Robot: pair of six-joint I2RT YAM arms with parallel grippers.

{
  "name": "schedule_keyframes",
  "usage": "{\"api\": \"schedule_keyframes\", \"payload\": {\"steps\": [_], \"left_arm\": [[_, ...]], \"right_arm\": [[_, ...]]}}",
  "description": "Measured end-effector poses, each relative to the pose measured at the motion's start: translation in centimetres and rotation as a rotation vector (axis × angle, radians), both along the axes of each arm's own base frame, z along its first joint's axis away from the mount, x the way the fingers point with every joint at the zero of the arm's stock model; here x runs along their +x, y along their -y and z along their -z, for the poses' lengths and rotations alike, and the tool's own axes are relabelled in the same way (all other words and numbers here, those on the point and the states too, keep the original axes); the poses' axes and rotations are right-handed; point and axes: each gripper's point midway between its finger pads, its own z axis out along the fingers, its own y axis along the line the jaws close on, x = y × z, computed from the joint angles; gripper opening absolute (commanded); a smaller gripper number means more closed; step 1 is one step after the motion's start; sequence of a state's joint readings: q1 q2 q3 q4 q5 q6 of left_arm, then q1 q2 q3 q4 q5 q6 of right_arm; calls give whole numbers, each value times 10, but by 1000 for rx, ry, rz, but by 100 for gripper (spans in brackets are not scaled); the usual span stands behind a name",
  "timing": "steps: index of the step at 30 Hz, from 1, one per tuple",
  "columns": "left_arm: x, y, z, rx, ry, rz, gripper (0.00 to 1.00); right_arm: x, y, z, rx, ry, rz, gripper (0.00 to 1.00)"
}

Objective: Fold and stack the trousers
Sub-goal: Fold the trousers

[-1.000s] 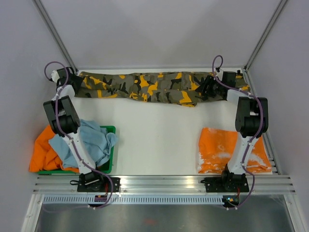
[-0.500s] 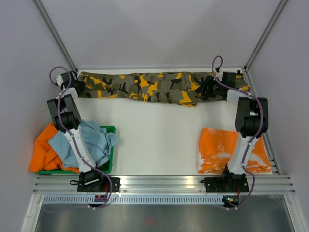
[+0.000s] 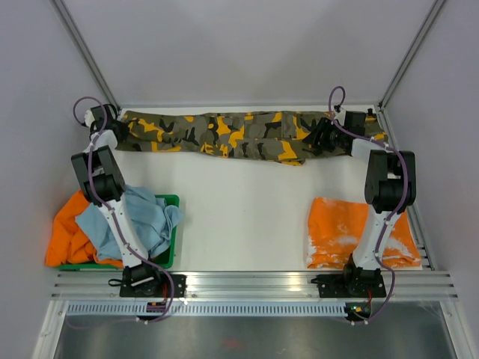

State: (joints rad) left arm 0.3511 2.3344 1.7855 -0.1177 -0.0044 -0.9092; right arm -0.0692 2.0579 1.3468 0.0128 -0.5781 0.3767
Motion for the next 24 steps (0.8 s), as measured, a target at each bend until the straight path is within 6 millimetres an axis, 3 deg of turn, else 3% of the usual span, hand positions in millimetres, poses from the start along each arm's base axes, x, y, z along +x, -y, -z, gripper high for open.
{"api": "schedule_keyframes", "payload": {"steps": [7,10,13,20,24], "left_arm": [[-12,0,-75,101,14,43,2],[-16,0,-91,131,21,53,2],[-22,-1,-87,145,-8,55,2],[-47,0,-48,145,-139,57,3],[-57,-3,-36,157,-185,66,11]], "right_arm": [[-4,0,3,-1,-11,3,61],[-8,0,5,-1,-22,3,61],[-10,0,5,-2,-24,4,61],[-13,1,-1,-13,-16,8,61],[-14,1,-1,-13,-20,8,61]]}}
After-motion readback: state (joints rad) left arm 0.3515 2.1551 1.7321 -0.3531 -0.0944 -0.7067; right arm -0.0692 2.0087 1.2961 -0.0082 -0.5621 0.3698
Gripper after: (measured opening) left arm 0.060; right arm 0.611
